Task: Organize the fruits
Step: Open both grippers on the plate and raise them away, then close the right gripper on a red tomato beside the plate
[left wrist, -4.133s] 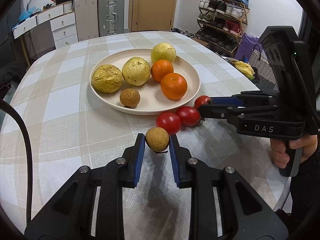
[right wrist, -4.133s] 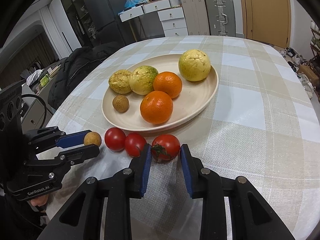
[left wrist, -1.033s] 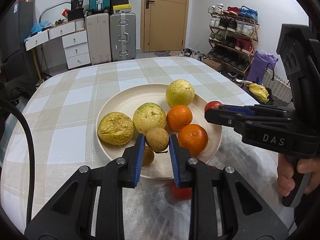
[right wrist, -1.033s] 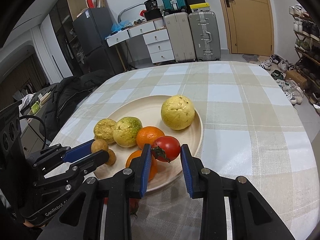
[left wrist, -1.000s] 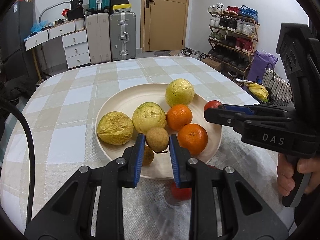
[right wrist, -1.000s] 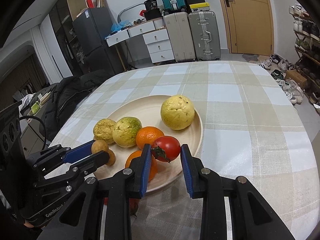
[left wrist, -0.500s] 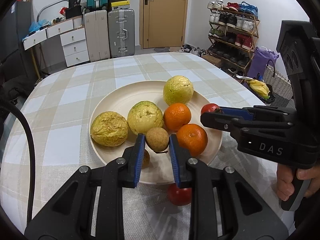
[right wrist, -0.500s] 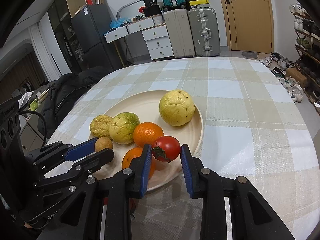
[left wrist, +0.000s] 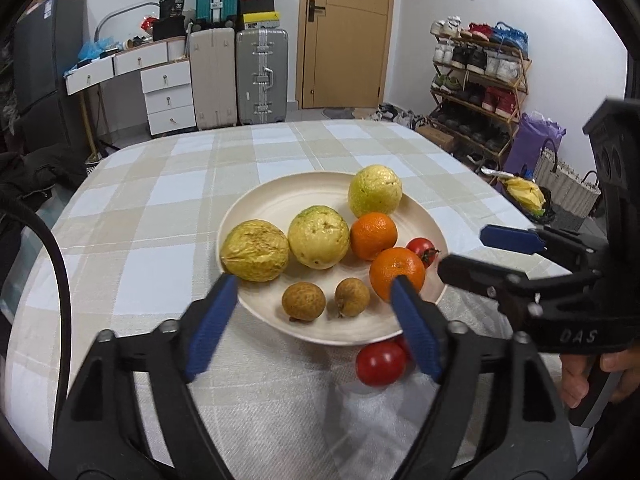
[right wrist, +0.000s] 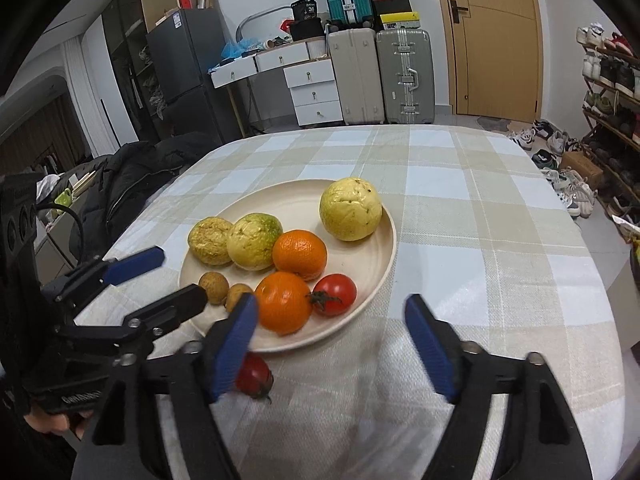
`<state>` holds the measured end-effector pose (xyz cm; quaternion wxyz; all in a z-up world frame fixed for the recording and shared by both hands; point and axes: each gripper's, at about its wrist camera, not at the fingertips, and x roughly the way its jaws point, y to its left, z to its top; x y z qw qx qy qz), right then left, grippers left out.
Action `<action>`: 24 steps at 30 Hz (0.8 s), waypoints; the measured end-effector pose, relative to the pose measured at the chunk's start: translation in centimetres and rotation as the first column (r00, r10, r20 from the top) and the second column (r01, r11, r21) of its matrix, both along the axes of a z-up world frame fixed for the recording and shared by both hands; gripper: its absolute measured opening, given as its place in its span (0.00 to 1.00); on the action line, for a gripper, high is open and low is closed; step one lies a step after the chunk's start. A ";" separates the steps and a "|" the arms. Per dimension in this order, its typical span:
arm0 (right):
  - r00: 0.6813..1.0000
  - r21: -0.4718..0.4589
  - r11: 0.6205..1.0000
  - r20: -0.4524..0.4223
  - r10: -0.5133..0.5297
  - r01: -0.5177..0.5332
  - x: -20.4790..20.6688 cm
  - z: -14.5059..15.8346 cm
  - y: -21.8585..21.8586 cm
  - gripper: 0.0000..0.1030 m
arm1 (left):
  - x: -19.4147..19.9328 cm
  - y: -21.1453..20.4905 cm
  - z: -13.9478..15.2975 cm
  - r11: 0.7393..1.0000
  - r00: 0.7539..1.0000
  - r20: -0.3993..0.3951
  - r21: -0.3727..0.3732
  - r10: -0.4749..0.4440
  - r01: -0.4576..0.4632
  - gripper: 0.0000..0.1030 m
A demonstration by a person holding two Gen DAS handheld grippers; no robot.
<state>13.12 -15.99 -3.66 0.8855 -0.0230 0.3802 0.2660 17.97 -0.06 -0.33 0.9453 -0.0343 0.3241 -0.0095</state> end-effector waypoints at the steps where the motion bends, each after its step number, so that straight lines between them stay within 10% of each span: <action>1: 1.000 0.003 1.000 0.010 -0.004 0.004 -0.4 0.2 -0.2 0.89 | -0.4 0.2 0.2 1.000 1.000 0.009 -0.005 0.003 -0.003 0.82; 6: 1.000 0.031 0.999 0.014 -0.014 0.013 -1.5 0.6 -0.8 0.99 | -2.8 0.7 1.1 1.000 0.999 0.021 0.000 0.029 -0.029 0.99; 24: 0.999 -0.109 0.993 -0.027 0.038 -0.041 -2.3 -1.1 0.8 1.00 | -5.5 2.4 1.3 0.998 0.998 0.005 0.012 0.065 -0.065 0.99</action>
